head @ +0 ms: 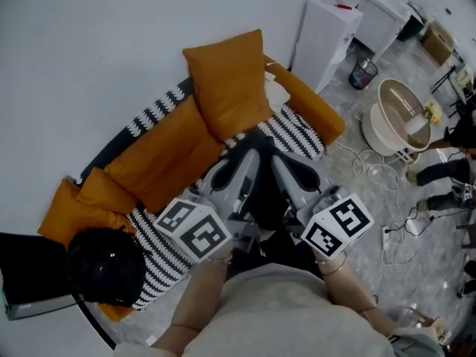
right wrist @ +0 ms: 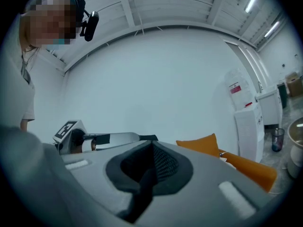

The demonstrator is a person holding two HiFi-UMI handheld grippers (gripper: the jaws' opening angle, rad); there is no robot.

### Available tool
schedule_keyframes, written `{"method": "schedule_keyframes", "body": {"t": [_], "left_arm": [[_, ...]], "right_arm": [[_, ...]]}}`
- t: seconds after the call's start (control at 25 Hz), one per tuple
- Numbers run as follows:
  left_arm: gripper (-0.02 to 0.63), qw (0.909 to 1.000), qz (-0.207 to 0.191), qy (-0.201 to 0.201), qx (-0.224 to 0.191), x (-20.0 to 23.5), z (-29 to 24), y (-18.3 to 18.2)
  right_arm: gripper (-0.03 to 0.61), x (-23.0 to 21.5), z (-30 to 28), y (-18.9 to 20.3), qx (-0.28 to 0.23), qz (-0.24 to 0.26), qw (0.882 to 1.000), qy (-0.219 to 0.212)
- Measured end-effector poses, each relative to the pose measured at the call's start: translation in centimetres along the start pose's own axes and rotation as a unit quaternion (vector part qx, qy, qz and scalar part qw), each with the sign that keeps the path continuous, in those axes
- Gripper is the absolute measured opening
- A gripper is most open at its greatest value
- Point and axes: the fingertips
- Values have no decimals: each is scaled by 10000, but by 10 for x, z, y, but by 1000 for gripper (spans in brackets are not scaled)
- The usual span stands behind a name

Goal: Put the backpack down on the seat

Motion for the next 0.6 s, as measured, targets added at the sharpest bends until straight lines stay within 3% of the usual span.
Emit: {"method": "schedule_keyframes", "body": {"t": [0.6], "left_arm": [[12, 9972, 306, -678, -22, 89, -64, -15]], "right_arm": [[2, -74, -70, 45, 533, -474, 9969, -319]]}}
Point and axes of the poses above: the fingertips, and each gripper's own axes: z backward along the fingers, x to its left, y out of its underside, and after that the axes turned 13 degrees about z, right-handed
